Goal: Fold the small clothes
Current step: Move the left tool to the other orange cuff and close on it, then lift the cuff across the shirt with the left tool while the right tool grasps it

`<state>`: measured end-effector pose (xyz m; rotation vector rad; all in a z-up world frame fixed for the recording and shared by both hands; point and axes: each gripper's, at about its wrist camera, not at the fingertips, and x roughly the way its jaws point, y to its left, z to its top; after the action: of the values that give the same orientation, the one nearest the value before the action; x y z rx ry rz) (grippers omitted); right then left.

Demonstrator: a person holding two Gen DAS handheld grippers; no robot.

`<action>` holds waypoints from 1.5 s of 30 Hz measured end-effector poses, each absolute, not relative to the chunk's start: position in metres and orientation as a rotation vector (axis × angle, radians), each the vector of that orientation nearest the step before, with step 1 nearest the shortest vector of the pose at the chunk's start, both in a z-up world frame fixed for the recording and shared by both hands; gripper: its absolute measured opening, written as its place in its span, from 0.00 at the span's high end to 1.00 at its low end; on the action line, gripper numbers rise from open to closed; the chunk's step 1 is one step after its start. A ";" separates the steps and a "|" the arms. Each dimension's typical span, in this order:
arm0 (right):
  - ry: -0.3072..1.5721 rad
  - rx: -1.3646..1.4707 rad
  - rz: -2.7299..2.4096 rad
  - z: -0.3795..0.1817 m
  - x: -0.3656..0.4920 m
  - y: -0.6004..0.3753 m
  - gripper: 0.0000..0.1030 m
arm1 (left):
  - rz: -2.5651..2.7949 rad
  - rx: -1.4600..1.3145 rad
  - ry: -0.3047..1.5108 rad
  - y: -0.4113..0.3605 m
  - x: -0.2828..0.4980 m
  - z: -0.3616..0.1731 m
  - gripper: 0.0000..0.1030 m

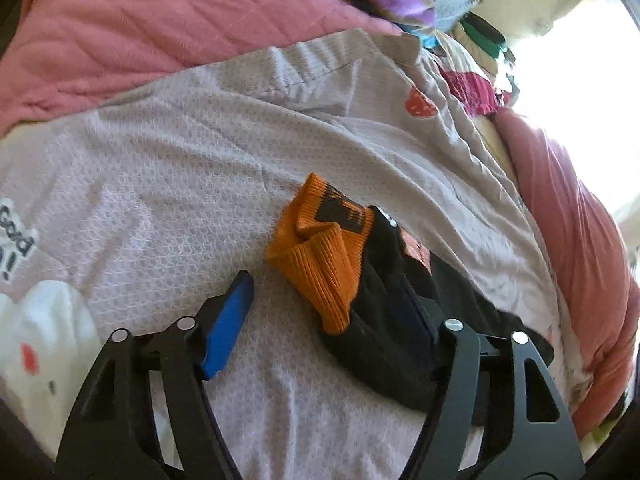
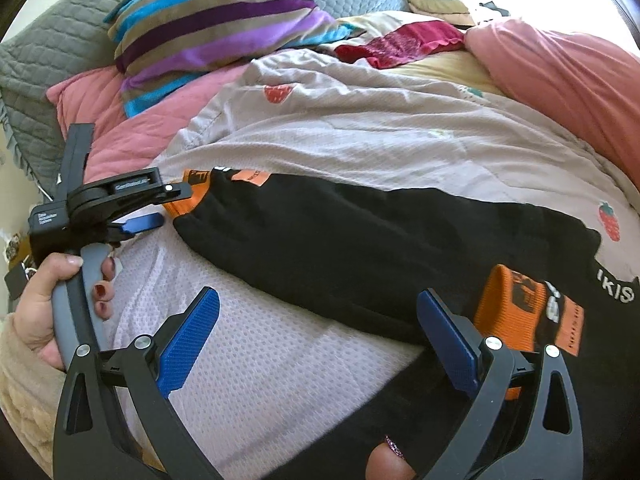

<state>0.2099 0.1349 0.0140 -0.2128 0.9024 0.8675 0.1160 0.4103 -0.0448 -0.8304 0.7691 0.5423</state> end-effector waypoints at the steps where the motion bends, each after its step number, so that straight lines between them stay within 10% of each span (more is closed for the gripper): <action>1: 0.904 -0.214 0.870 0.013 0.210 0.137 0.04 | 0.543 -0.832 0.764 0.411 0.118 -0.046 0.43; 5: 0.910 -0.217 0.879 0.011 0.208 0.144 0.04 | 0.548 -0.809 0.758 0.411 0.128 -0.048 0.47; 9: 0.922 -0.211 0.869 0.007 0.207 0.140 0.04 | 0.545 -0.775 0.762 0.409 0.136 -0.050 0.94; 11: 0.932 -0.198 0.853 0.006 0.207 0.133 0.04 | 0.535 -0.781 0.751 0.407 0.136 -0.050 0.96; 45: 0.869 0.114 0.483 0.024 0.226 -0.120 0.04 | -0.040 -0.413 0.502 0.164 0.145 0.097 0.98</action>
<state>0.2261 -0.1202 0.0237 0.1140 0.8689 0.4828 0.1446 0.1641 0.0973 -0.4132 0.5024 -0.0404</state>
